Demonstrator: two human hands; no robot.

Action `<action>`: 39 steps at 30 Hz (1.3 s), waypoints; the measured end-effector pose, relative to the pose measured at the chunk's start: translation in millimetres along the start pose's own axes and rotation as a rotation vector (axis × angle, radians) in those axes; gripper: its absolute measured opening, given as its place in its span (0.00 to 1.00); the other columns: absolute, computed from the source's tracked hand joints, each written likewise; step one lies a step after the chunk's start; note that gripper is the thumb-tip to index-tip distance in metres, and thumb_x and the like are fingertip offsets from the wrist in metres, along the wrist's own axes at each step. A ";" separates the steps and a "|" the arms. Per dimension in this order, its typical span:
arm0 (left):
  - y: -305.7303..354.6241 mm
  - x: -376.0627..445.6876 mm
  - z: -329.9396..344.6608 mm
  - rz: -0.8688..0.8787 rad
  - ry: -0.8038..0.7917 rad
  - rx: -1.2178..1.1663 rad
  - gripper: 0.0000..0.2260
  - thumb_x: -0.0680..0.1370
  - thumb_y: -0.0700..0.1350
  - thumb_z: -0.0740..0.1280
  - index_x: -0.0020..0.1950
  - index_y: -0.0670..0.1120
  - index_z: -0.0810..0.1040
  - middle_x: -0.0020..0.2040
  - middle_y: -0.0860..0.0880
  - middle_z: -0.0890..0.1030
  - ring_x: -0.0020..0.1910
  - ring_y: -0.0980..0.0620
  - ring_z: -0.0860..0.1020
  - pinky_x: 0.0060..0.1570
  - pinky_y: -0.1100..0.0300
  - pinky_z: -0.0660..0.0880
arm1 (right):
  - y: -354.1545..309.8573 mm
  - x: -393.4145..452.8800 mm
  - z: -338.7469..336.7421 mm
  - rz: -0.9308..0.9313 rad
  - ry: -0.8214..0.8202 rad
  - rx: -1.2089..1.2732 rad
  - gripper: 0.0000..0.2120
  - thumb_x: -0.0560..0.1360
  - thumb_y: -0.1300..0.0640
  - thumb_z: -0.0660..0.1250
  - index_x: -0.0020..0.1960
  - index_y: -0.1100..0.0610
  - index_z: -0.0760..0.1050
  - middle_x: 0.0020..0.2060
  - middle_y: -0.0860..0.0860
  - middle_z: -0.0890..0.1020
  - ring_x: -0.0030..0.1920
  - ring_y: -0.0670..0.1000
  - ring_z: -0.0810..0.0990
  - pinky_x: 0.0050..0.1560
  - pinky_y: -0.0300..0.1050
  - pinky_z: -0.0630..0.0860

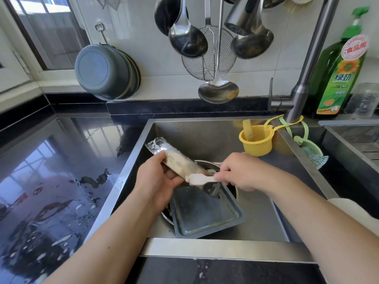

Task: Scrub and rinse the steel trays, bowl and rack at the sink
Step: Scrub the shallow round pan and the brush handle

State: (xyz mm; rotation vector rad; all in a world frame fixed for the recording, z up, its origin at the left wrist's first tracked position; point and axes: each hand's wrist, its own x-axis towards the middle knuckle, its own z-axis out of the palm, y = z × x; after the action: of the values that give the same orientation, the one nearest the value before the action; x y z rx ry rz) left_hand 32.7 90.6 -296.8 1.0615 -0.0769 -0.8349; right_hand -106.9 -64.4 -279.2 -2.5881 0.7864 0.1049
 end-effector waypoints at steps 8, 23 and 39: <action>-7.1 -7.0 12.8 0.045 -0.023 0.234 0.12 0.86 0.41 0.59 0.58 0.36 0.80 0.42 0.41 0.86 0.39 0.43 0.86 0.40 0.46 0.85 | -9.7 2.7 0.0 -0.081 0.207 0.073 0.21 0.79 0.42 0.68 0.33 0.54 0.78 0.27 0.49 0.75 0.32 0.52 0.72 0.34 0.47 0.68; -14.7 -9.1 12.9 0.189 -0.134 0.623 0.23 0.88 0.56 0.51 0.58 0.46 0.83 0.48 0.45 0.88 0.46 0.48 0.87 0.45 0.48 0.83 | -4.5 6.6 -11.5 -0.029 0.417 0.115 0.21 0.81 0.43 0.65 0.36 0.54 0.81 0.28 0.51 0.77 0.33 0.53 0.75 0.33 0.47 0.68; -12.5 -5.6 12.0 0.029 -0.125 0.190 0.18 0.88 0.49 0.57 0.62 0.38 0.80 0.53 0.38 0.86 0.54 0.40 0.86 0.55 0.43 0.83 | -13.2 2.0 0.9 -0.029 0.215 0.093 0.22 0.81 0.43 0.64 0.35 0.56 0.79 0.29 0.52 0.76 0.35 0.52 0.73 0.33 0.46 0.65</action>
State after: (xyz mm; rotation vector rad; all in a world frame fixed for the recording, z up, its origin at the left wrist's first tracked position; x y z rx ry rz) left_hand 16.4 82.6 -298.8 1.1829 -0.2808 -0.8796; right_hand -98.0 -55.3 -275.3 -2.5486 0.8077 -0.2166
